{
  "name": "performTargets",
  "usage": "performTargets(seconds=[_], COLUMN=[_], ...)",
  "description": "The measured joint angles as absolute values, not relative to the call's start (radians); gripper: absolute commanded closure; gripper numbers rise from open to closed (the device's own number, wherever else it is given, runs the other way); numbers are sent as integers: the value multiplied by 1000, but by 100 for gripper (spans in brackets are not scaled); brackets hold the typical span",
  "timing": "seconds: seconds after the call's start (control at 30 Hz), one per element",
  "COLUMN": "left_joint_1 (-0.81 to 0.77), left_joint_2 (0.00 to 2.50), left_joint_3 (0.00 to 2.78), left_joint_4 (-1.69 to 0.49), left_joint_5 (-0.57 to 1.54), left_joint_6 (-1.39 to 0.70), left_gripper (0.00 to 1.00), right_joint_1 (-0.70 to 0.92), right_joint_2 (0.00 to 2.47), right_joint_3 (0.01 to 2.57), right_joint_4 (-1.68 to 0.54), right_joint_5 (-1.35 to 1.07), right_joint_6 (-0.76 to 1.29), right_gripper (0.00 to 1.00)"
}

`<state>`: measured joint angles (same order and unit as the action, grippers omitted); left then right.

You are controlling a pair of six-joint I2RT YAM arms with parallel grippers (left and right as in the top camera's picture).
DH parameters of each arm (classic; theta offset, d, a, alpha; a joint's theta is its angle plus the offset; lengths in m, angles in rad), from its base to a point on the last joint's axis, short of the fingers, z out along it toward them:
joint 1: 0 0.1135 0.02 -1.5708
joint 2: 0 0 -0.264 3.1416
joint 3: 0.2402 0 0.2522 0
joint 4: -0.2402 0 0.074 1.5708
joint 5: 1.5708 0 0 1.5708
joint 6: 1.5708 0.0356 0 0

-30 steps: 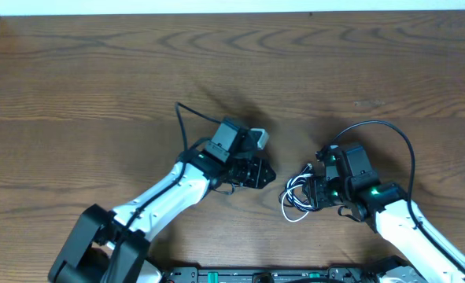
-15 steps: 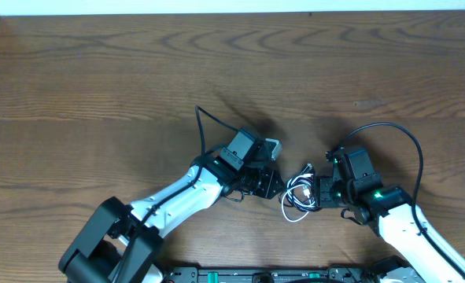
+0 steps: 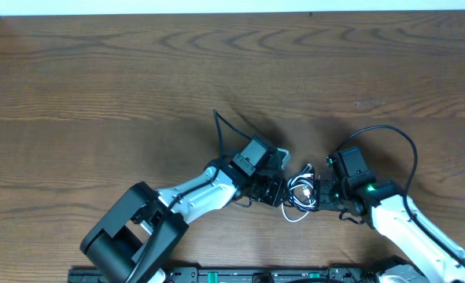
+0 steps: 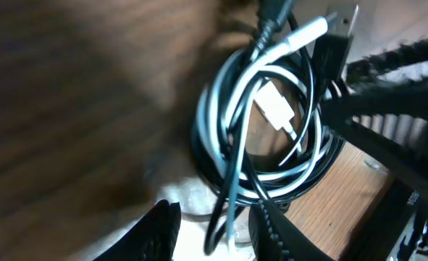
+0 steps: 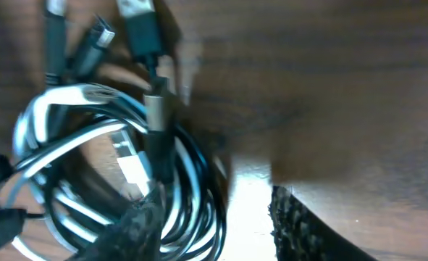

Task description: Untangle cables

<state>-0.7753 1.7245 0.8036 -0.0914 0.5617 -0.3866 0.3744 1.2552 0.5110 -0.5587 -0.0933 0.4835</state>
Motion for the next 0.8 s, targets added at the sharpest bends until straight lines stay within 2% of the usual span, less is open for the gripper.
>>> performTargets(seconds=[0.03, 0.07, 0.23, 0.53, 0.8], left_joint_1=[-781, -785, -792, -754, -573], left_joint_2=[1724, 1724, 1724, 1711, 1518], left_joint_3=[804, 804, 804, 804, 804], left_joint_4=[-89, -87, -84, -115, -237], left_joint_5=[561, 561, 562, 566, 574], left_joint_6=[-388, -391, -384, -384, -384], left_gripper=[81, 92, 93, 92, 92], right_joint_1=[374, 374, 374, 374, 377], right_joint_2=[1266, 1274, 1302, 1301, 1300], right_joint_3=[511, 511, 511, 512, 526], right_joint_4=[-559, -558, -554, -554, -626], right_joint_5=[-94, -93, -102, -109, -19], right_joint_6=[487, 490, 498, 501, 638], right_gripper=[75, 80, 99, 99, 99])
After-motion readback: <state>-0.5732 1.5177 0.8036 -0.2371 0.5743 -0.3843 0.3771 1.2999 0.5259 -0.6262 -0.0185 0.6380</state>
